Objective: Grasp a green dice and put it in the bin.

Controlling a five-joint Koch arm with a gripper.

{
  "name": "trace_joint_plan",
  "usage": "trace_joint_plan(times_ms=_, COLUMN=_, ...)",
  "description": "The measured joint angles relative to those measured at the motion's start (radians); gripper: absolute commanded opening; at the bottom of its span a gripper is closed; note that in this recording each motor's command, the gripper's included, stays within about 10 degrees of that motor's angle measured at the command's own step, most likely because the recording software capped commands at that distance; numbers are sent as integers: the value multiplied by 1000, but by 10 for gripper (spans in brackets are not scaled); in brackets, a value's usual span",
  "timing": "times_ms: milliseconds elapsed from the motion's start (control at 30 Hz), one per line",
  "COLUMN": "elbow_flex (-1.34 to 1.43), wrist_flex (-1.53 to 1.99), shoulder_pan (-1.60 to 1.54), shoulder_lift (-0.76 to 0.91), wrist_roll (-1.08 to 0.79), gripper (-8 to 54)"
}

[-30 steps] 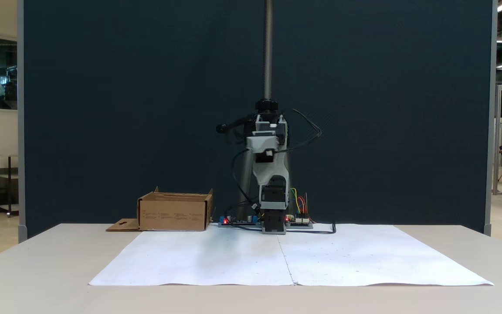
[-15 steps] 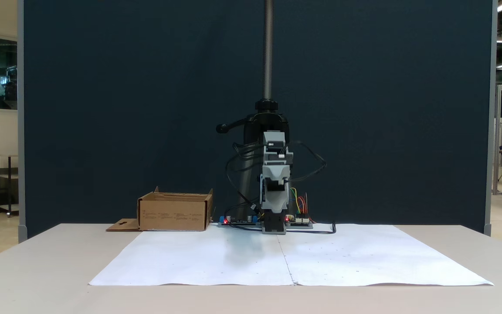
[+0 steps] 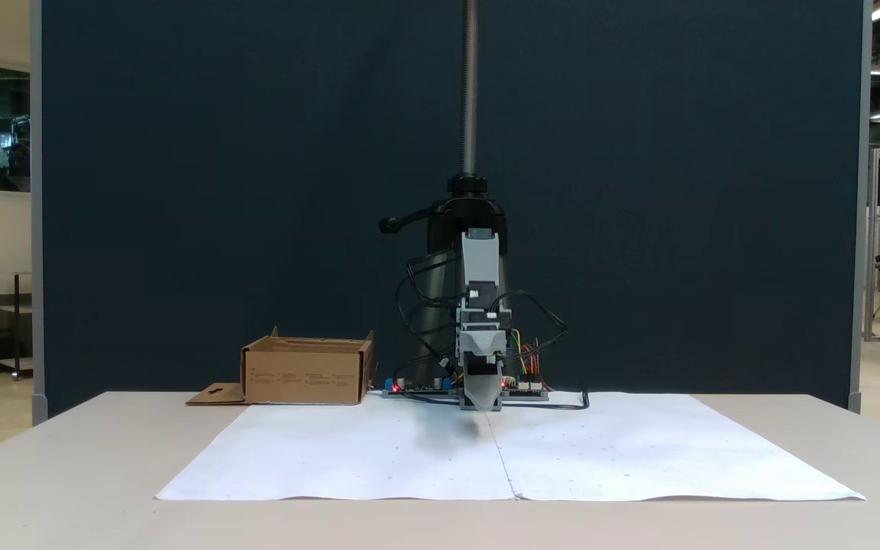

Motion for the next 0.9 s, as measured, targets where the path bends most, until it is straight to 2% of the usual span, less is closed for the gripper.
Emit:
trace_joint_plan(times_ms=200, elbow_flex=104, wrist_flex=-189, shoulder_pan=-3, shoulder_lift=0, wrist_roll=0, gripper=432)
trace_joint_plan(times_ms=900, elbow_flex=117, wrist_flex=-588, shoulder_pan=0, shoulder_lift=0, wrist_roll=-2, gripper=444)
